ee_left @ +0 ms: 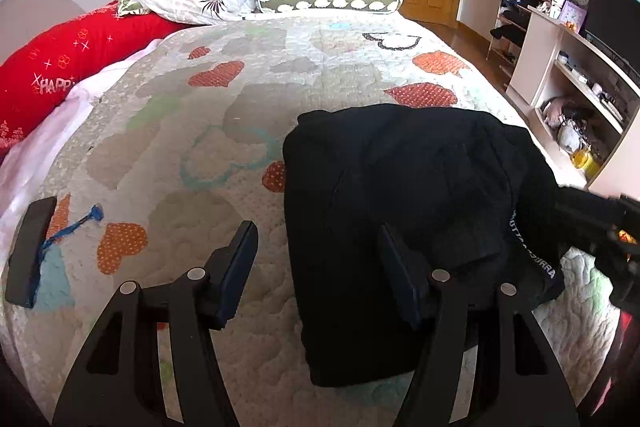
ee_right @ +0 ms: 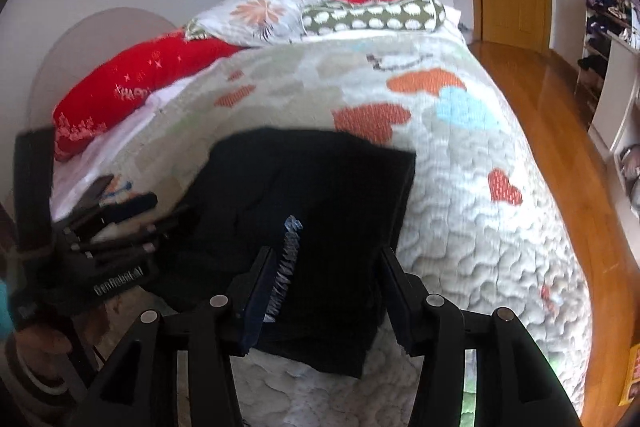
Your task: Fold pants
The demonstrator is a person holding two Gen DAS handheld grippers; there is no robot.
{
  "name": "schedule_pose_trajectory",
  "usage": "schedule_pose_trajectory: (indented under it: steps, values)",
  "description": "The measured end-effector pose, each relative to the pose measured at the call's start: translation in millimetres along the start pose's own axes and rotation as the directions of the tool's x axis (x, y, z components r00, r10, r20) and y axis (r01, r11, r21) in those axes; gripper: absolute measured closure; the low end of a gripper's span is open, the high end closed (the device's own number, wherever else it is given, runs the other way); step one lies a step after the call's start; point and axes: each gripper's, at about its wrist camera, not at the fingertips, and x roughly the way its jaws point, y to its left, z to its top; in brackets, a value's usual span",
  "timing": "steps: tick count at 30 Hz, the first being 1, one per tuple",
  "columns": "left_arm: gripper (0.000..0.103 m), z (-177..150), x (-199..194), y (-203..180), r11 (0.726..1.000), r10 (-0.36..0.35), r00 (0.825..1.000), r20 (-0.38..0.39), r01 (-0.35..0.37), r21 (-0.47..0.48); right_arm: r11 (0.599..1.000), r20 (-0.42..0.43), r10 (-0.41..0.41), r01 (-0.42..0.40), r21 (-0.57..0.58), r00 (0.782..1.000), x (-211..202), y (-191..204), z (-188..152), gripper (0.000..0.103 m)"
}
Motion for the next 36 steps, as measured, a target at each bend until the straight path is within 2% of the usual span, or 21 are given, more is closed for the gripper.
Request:
schedule_pose_trajectory:
  steps: [6, 11, 15, 20, 24, 27, 32, 36]
  values:
    - [0.040, 2, -8, -2, 1.000, 0.003, 1.000, 0.027, -0.003, 0.004, 0.999, 0.063, 0.037, -0.035, -0.029, 0.997, -8, 17, 13, 0.053]
    - [0.040, -5, 1, -5, 1.000, 0.010, 1.000, 0.001, -0.010, 0.016, 0.998, 0.032, 0.052, -0.050, -0.048, 0.998, 7, 21, 6, 0.054]
    - [0.040, -8, 5, -6, 1.000, 0.007, 1.000, -0.005, -0.007, 0.012, 1.000, -0.042, 0.027, -0.027, -0.015, 0.999, 25, 9, -8, 0.054]
    - [0.040, -5, 0, -2, 1.000, -0.005, 1.000, 0.001, 0.005, -0.005, 0.999, -0.017, 0.049, -0.048, 0.020, 0.999, 10, 2, -1, 0.054]
    - [0.040, -2, -5, 3, 0.999, -0.015, 1.000, 0.015, 0.016, -0.032, 0.999, 0.035, 0.020, -0.021, 0.026, 0.999, -10, -1, 7, 0.054]
    - [0.040, -2, -5, -1, 1.000, -0.011, 1.000, 0.017, 0.011, -0.018, 0.998, 0.059, 0.051, -0.053, 0.025, 0.997, -13, 1, 12, 0.054]
    - [0.040, -6, 2, -7, 1.000, 0.000, 1.000, -0.001, 0.000, -0.003, 0.997, 0.056, 0.078, -0.078, 0.000, 0.995, 10, 13, 21, 0.054]
    - [0.040, -6, 3, -8, 1.000, 0.004, 1.000, -0.002, -0.004, 0.002, 0.999, 0.029, 0.018, -0.019, 0.035, 0.999, 44, 7, 29, 0.054]
